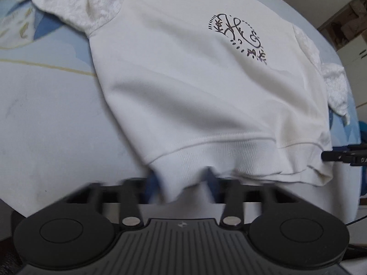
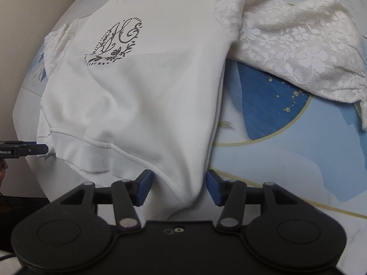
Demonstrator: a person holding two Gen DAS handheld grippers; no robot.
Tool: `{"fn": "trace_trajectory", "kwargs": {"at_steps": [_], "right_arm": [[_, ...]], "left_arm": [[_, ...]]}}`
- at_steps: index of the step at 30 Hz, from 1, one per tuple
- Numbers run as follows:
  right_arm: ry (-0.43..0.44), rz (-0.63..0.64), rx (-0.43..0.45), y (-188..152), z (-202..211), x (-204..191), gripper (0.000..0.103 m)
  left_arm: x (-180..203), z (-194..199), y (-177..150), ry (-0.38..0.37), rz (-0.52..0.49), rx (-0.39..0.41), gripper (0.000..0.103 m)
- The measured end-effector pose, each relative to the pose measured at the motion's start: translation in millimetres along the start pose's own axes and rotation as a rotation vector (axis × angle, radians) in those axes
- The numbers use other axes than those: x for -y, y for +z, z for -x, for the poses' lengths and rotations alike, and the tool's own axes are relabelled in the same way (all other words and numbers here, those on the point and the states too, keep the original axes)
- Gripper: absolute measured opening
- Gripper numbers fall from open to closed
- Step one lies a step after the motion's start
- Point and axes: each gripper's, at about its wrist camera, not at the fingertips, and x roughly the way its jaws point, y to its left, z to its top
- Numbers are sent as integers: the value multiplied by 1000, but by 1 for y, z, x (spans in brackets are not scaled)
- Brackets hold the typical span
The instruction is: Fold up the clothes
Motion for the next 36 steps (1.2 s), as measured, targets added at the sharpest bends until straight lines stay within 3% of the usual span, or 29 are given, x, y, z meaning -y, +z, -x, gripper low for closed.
{"fn": "trace_trajectory", "kwargs": {"at_steps": [2,4,10,13,15,16,18,19,20,24,27,32,36], "right_arm": [[-26,12,10,0,-1,-6,103],[-30,23,19,-2,3,-9,103],[-47,59,8,-18,15,-11,103],[-14,93,-21,-29,14,-14,103],[-3,90,14,-25,28,-4,103],[-32,59,47,-20,39,10,103],[-102,-8,117,-8,62,40,103],[-135,-58,146,-1,72,58,103],[-169,-116,170,6,82,81,103],[-234,-332,249,19,108,168,103],[-175,-447,274,34,106,200,103],[-87,-554,252,57,78,214,103],[-115,-471,205,71,63,196,103]], "left_arm": [[3,0,-2,40,-8,8,10],[0,2,-4,71,4,13,8],[-16,8,-18,100,21,-21,7],[-12,11,-22,103,-11,-32,7],[-9,16,-19,85,-21,-24,10],[-7,19,-15,86,-31,-25,14],[-3,25,-9,110,-47,-13,35],[-1,27,-5,120,-55,-6,54],[0,32,-1,112,-55,6,61],[12,39,23,94,-82,42,62],[31,30,47,72,-123,47,63],[51,6,76,69,-162,36,63],[61,-11,88,89,-180,35,63]]}}
